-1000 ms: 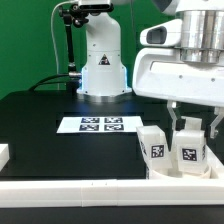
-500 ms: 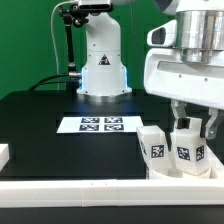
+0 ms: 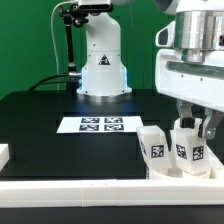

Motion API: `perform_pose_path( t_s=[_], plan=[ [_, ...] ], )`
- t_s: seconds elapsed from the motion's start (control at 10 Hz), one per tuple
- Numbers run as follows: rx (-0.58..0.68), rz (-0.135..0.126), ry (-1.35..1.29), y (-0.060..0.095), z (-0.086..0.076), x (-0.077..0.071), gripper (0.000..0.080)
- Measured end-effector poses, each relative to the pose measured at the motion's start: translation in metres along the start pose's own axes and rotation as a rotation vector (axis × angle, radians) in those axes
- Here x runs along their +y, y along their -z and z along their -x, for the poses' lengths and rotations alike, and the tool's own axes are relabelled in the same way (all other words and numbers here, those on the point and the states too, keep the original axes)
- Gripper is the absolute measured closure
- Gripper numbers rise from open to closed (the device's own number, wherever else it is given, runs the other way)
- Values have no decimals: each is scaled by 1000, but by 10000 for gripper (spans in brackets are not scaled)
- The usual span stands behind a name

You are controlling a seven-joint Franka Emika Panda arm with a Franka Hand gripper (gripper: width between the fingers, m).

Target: Assemble stool

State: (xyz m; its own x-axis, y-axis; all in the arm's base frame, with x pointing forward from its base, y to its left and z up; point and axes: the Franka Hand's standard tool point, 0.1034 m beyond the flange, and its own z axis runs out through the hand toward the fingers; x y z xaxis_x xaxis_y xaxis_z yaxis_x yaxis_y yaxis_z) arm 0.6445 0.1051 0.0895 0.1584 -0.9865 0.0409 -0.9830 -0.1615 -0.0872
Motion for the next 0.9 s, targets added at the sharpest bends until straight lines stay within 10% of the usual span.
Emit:
perform_pose_path(
  t_s=[0.9],
  plan=[
    [-91,0,-558,-1,-2,-3,462]
  ],
)
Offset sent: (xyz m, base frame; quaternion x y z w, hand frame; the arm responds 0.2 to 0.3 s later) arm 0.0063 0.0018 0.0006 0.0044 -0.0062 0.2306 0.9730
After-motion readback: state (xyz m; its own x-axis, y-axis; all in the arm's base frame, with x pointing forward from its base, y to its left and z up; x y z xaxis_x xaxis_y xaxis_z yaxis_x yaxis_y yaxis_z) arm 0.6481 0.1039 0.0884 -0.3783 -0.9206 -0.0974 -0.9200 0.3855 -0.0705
